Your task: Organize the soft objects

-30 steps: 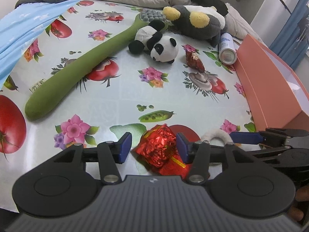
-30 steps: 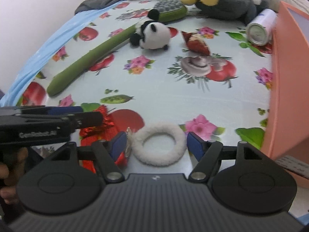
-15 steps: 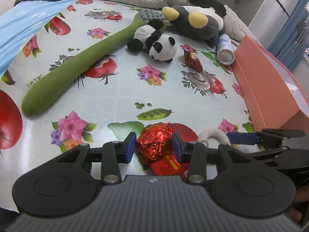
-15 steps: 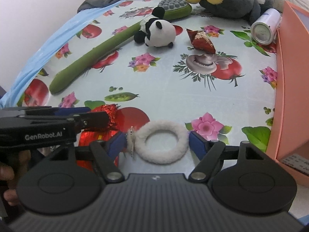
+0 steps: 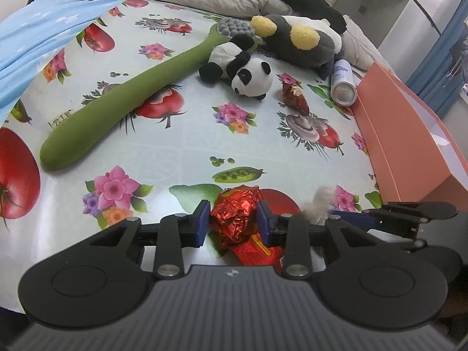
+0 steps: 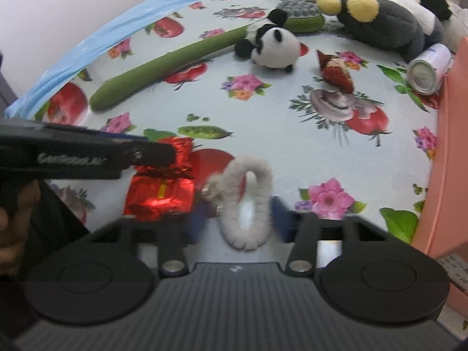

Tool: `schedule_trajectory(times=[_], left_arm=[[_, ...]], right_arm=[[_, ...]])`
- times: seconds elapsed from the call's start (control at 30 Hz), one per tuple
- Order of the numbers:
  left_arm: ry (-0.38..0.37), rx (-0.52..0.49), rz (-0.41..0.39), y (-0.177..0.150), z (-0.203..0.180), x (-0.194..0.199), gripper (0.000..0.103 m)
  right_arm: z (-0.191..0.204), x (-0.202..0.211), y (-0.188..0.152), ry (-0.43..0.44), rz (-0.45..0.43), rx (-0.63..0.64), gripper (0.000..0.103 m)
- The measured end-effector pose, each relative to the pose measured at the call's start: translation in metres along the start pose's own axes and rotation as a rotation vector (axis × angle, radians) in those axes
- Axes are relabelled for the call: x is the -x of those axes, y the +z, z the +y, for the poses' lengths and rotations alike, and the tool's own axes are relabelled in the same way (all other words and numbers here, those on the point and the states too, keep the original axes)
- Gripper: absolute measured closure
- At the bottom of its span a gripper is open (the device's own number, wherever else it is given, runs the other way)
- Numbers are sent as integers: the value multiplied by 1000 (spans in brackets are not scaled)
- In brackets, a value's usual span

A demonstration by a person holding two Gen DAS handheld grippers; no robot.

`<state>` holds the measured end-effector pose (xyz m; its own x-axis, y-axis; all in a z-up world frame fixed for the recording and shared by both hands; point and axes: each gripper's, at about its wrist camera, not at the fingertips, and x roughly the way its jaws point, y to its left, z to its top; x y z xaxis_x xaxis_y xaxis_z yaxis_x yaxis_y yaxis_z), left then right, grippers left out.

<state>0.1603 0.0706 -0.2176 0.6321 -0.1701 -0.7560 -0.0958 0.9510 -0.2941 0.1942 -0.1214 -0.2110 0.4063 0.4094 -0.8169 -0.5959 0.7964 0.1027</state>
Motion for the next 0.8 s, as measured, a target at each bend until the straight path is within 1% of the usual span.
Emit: schedule_trajectory(times=[0.07,0.17,0.27,0.4,0.5,0.53,0.6,0.7,0.8], left_arm=[[2,2,-3,0,0,1,64],[4,5,-9,-1,-1,3,64],[0,0,-16,-1,-4,6,64],[-8,-10,-31,2,-11,14,65],[-11,-18,-46,5,-16,22,70],[-13,-17,-49,6,-18,25,79],[-21,-16,-57,8,-24,31,79],[-12,-32,-66,10,-33,36,79],[-31,-16,-83,12,-39,45,80]], right_arm=[[-5,1,2,-22,-4,-23,78],[-15,5,2,-21,-16,-76,79],[-19,9,0,-50,-24,-88,79],[-20,19,-2,-59,-43,-111,79],[-19,30,-1,-70,-69,-124,79],[-19,35,0,-71,-81,-132,79],[-19,44,1,-75,-101,-142,79],[-19,58,3,-85,-132,-146,79],[-22,70,3,-99,-156,-155,79]])
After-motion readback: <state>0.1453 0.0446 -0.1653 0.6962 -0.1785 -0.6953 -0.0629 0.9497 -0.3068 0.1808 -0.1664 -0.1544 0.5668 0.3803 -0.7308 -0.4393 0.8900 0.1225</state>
